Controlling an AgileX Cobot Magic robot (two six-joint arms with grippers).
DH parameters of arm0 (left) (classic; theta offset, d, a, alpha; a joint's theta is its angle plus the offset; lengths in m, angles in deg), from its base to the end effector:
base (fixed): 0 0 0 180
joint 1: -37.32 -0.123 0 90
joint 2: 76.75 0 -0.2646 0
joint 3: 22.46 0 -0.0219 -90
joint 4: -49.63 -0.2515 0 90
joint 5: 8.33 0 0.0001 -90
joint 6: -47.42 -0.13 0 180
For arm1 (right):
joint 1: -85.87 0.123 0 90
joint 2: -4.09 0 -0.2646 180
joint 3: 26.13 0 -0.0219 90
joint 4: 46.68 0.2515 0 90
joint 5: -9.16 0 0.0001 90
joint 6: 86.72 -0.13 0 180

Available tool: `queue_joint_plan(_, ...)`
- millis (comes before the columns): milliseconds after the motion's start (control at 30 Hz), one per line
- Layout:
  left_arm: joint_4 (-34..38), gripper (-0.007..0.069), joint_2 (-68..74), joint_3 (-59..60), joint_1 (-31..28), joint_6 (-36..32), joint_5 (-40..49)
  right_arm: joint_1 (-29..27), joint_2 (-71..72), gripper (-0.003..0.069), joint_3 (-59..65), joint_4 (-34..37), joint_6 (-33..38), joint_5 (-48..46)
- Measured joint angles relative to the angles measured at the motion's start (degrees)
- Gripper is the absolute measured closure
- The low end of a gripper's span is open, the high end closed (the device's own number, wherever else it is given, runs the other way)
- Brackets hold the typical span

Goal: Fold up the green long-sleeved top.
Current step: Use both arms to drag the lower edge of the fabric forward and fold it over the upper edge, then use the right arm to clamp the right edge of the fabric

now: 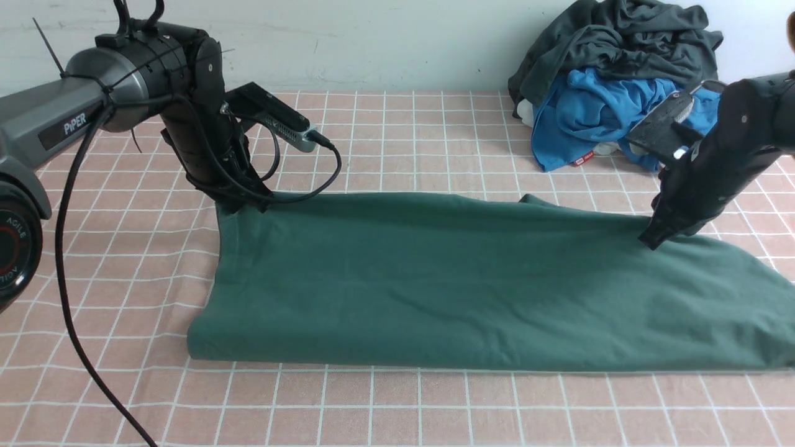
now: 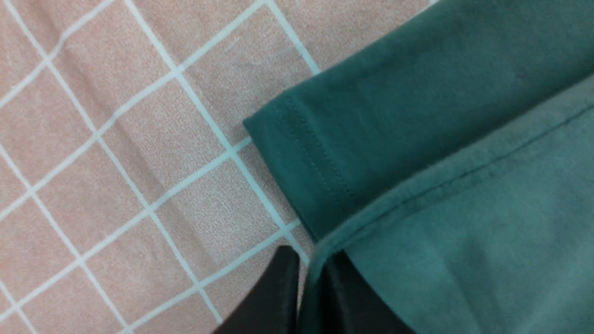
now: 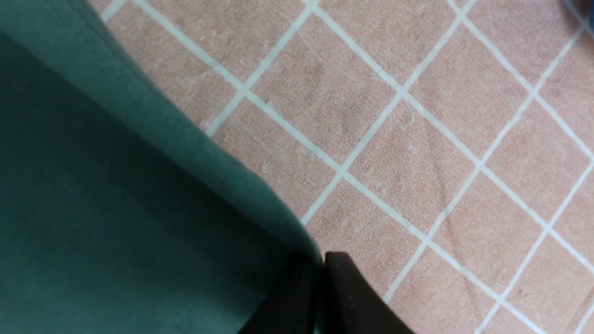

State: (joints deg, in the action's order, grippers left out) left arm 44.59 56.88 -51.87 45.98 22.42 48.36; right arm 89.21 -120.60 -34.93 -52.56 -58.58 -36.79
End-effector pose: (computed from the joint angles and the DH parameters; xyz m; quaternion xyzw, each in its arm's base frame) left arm 0.4703 -0.0620 0.1515 0.3022 0.9379 0.0634 0.1583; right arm 0.4269 0.0153 0.1273 -0.2958 0.9412 -0.0749 0.1449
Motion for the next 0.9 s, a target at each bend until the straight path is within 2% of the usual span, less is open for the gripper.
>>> queue_joint_plan(100,-0.2,0.0512,0.2,0.0,-0.2,0.0,-0.2,0.0,0.0,0.0567,-0.1,-0.2,-2.8,0.3)
queue_joint_plan(133,-0.3,0.0461,0.2,-0.1,-0.2,0.5,-0.5,0.0,0.0,0.051,-0.4,-0.4,-5.4,0.3)
queue_joint_plan(167,-0.3,0.0446,0.2,0.0,-0.3,0.7,-0.5,0.0,0.0,0.0496,-0.5,-0.6,-6.2,0.3)
queue_joint_plan(233,-0.5,0.0338,0.0,-0.2,-0.6,3.3,-0.4,0.0,0.4,0.0408,-1.2,-1.1,-11.5,-0.4)
queue_joint_plan(267,-0.5,0.0338,0.0,-0.2,-0.6,3.6,-0.4,0.0,0.5,0.0401,-1.3,-1.1,-11.9,-0.5)
queue_joint_plan(300,-1.4,0.0266,-0.5,-0.2,-0.7,6.1,0.3,0.0,1.5,0.0344,-1.6,-1.7,-16.1,-1.8)
queue_joint_plan(400,-1.9,0.0189,-2.2,-0.2,-0.8,9.4,3.3,-0.1,4.4,0.0286,-1.8,-2.2,-20.9,-4.4)
queue_joint_plan(467,-0.1,0.0174,-3.9,-0.2,-0.8,11.0,6.3,-0.8,6.6,0.0267,-1.4,-2.1,-23.0,-6.1)
queue_joint_plan(533,1.4,0.0176,-4.7,-0.2,-0.8,11.2,7.9,-1.5,8.1,0.0262,-0.9,-2.1,-24.0,-6.7)
queue_joint_plan(633,6.5,0.0221,-6.2,-0.1,-0.2,9.6,12.0,-4.1,11.6,0.0257,2.6,-1.7,-26.3,-7.0)
queue_joint_plan(700,9.9,0.0316,-6.9,1.8,1.2,7.6,12.5,-8.2,15.1,0.0256,8.4,-0.2,-27.6,-6.6)
queue_joint_plan(733,10.3,0.0323,-6.9,2.3,1.3,7.5,12.5,-8.6,15.1,0.0256,8.8,-0.1,-27.6,-6.7)
queue_joint_plan(800,11.6,0.0449,-7.5,6.4,3.2,6.2,12.5,-13.4,16.8,0.0251,14.5,2.6,-28.1,-6.0)
queue_joint_plan(867,11.9,0.0494,-7.5,8.3,3.8,5.7,12.5,-15.1,16.9,0.0247,16.3,3.6,-28.1,-5.5)
queue_joint_plan(900,12.2,0.0554,-7.5,11.4,4.5,5.2,12.3,-17.5,16.8,0.0234,18.4,4.9,-28.1,-4.7)
